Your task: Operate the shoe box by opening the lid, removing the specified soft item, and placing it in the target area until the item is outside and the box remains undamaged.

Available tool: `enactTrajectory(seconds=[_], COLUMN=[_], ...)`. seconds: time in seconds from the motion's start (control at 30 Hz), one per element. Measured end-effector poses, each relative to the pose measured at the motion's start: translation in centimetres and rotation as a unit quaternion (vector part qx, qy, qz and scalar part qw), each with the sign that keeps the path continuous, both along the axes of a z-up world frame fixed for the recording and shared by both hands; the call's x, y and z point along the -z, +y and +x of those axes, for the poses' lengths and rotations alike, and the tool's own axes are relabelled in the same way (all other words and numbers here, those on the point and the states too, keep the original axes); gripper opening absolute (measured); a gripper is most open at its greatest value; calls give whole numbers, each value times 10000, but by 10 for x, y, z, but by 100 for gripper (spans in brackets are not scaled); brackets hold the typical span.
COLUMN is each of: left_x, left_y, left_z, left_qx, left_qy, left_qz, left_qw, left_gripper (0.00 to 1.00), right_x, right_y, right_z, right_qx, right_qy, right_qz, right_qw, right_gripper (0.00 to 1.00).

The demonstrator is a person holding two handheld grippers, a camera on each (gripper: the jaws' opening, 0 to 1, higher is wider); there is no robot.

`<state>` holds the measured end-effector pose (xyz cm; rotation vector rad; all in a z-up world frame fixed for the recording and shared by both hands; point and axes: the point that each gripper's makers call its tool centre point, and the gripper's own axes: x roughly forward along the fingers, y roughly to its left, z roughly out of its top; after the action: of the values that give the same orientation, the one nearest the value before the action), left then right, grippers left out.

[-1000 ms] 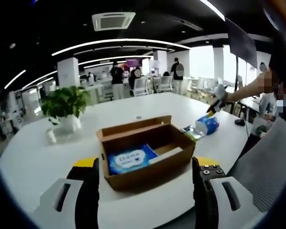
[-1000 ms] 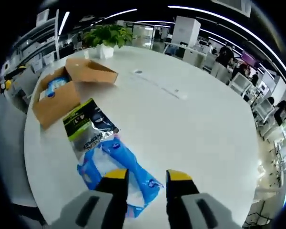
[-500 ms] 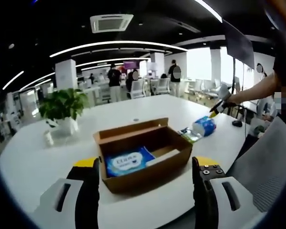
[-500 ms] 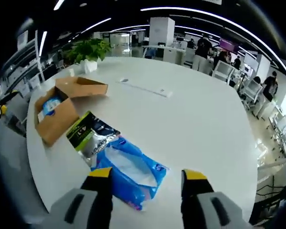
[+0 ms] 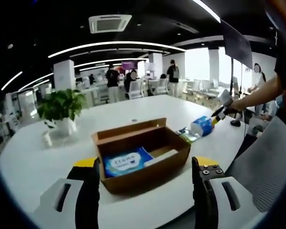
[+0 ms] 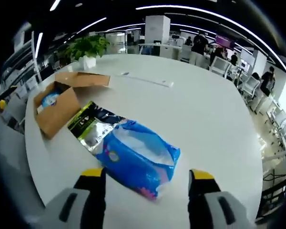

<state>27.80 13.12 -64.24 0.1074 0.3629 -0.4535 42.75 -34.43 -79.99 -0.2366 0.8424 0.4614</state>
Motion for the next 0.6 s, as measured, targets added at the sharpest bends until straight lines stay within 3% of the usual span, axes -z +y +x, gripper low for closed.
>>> enactTrajectory(seconds=[0.27,0.6], left_x=[1,2], left_y=[2,4], left_z=[0,1], left_qx=[-31,-68], left_qy=[9,44], left_qz=[-4,25], left_qw=[10000,10000], left_gripper=[81,80], right_x=[24,36], right_y=[2,7], right_z=[-4,1], right_qx=[128,116], right_qy=[116,133], right_qz=[-123,-205], right_qw=[9998,9996], right_gripper=[79,75])
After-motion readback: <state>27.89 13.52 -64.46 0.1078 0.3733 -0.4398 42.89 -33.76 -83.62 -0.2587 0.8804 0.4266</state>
